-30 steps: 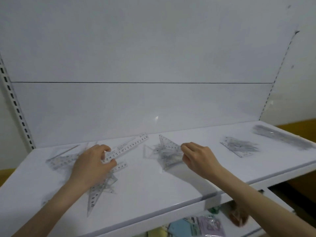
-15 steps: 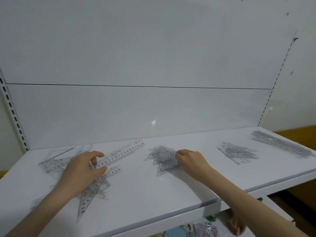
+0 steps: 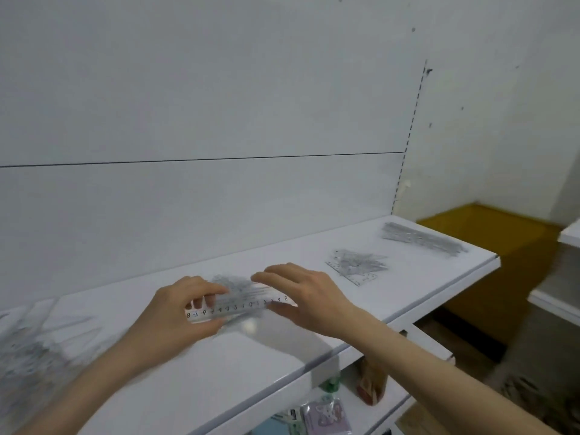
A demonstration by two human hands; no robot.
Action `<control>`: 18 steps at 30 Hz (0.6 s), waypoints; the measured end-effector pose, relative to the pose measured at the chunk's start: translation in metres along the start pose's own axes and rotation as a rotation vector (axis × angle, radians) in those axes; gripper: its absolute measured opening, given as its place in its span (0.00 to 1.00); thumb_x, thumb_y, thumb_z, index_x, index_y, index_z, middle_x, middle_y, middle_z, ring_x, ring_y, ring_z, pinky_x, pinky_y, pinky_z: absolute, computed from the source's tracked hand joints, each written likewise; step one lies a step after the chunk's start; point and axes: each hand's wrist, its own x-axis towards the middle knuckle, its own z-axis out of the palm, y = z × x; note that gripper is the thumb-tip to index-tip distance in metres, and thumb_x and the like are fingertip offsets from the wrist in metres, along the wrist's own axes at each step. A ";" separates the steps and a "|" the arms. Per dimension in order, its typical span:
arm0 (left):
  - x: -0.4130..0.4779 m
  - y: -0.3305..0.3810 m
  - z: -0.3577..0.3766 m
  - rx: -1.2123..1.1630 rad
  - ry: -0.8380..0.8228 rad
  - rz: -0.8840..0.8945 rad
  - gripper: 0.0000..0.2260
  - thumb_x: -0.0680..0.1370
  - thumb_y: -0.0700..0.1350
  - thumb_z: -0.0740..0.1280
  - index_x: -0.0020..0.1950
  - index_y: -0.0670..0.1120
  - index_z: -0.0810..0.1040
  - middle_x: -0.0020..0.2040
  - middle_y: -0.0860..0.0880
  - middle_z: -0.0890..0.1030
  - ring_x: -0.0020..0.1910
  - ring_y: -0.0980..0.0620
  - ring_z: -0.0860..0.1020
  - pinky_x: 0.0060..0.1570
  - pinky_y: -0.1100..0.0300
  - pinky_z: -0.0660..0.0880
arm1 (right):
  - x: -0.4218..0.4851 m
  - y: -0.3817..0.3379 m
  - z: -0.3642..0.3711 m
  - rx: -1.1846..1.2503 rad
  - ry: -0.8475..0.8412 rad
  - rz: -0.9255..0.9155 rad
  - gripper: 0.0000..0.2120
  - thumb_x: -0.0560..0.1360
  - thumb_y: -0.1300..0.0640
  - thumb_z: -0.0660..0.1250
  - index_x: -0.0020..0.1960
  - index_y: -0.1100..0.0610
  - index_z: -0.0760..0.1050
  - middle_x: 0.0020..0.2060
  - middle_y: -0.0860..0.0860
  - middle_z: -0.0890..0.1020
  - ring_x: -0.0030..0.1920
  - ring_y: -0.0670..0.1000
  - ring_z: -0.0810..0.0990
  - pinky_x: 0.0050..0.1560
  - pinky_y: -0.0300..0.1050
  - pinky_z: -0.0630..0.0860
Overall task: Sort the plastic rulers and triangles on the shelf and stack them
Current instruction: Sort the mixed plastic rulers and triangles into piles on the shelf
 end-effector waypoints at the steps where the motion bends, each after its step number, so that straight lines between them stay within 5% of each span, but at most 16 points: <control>1: 0.010 0.006 0.007 -0.022 -0.004 0.015 0.20 0.61 0.59 0.68 0.53 0.63 0.78 0.44 0.57 0.78 0.40 0.58 0.74 0.40 0.73 0.67 | -0.007 0.008 -0.008 0.004 0.034 -0.011 0.16 0.75 0.51 0.68 0.63 0.52 0.76 0.53 0.50 0.80 0.48 0.50 0.79 0.31 0.43 0.76; 6: 0.069 0.034 0.061 -0.083 -0.024 0.032 0.19 0.60 0.57 0.69 0.51 0.64 0.78 0.42 0.56 0.79 0.37 0.58 0.74 0.38 0.69 0.69 | -0.049 0.065 -0.042 -0.007 0.012 -0.032 0.13 0.73 0.55 0.70 0.58 0.53 0.79 0.51 0.50 0.80 0.43 0.45 0.74 0.26 0.42 0.72; 12: 0.160 0.090 0.173 -0.149 -0.076 0.068 0.14 0.65 0.50 0.76 0.49 0.59 0.81 0.44 0.58 0.80 0.44 0.56 0.77 0.38 0.67 0.72 | -0.137 0.174 -0.097 0.109 -0.063 0.188 0.14 0.75 0.52 0.67 0.60 0.52 0.78 0.57 0.48 0.78 0.41 0.45 0.78 0.35 0.43 0.78; 18: 0.240 0.128 0.270 -0.055 -0.130 -0.020 0.15 0.70 0.52 0.72 0.55 0.58 0.74 0.48 0.58 0.78 0.48 0.61 0.75 0.46 0.68 0.70 | -0.230 0.280 -0.154 0.224 -0.016 0.464 0.14 0.74 0.52 0.64 0.57 0.53 0.82 0.54 0.46 0.80 0.40 0.43 0.77 0.36 0.26 0.71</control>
